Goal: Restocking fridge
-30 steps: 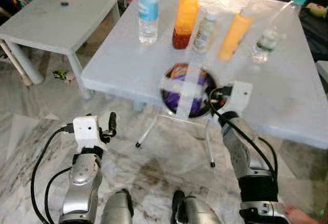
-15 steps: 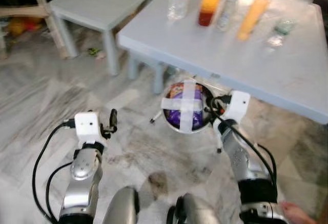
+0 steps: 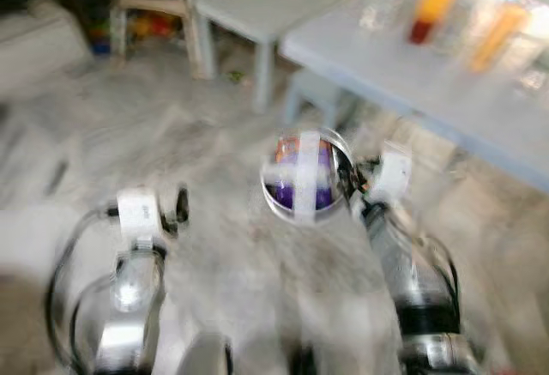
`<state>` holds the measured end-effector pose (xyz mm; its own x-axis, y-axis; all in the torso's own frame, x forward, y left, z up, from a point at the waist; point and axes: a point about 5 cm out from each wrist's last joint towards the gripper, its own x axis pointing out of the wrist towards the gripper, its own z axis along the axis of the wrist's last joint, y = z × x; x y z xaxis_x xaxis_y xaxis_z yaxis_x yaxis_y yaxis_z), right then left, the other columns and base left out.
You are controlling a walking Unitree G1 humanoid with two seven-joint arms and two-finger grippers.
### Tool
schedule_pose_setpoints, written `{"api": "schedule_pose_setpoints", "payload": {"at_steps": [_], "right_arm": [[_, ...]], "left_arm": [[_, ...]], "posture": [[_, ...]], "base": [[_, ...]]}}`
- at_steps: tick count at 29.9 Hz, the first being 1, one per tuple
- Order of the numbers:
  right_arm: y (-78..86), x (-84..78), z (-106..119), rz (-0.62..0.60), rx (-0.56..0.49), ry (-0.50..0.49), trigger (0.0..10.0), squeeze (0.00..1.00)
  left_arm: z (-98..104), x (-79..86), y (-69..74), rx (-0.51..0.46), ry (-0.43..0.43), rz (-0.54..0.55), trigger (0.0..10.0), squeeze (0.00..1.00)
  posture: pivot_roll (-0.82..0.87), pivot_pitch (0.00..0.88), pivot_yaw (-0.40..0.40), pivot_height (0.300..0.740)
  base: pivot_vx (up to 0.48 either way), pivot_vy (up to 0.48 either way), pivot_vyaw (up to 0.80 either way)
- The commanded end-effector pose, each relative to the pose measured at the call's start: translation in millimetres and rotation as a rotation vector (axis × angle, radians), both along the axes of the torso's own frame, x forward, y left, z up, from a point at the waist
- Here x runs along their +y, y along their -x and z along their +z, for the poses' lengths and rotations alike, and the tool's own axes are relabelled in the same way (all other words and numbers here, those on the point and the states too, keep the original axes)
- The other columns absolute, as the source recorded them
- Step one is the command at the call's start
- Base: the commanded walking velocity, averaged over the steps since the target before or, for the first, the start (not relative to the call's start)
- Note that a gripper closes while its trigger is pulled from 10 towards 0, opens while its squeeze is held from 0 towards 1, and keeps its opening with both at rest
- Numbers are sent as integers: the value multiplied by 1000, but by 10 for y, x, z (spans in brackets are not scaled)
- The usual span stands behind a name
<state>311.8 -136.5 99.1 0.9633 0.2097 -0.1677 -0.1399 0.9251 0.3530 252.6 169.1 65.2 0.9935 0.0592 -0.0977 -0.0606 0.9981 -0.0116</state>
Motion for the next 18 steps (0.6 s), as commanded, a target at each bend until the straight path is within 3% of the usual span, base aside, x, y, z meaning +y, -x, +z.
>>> {"api": "schedule_pose_setpoints", "payload": {"at_steps": [1,5,12,18], "right_arm": [[-3,19,54,13,-31,-7,10000,0],[9,27,53,17,-33,-9,10000,0],[26,8,31,16,-29,-8,10000,0],[51,21,-15,17,-16,-13,10000,0]], "left_arm": [[-4,1,4,5,-15,-6,10000,0],[-7,-18,9,4,-20,-13,10000,0],[-13,-12,21,3,-26,-10,10000,0],[-46,114,72,26,-4,31,10000,0]], "posture": [[66,99,-28,740],[63,100,-25,740],[67,97,-21,740],[74,91,-23,740]], "base": [[0,-247,781],[0,-286,781],[0,0,781],[0,0,781]]}}
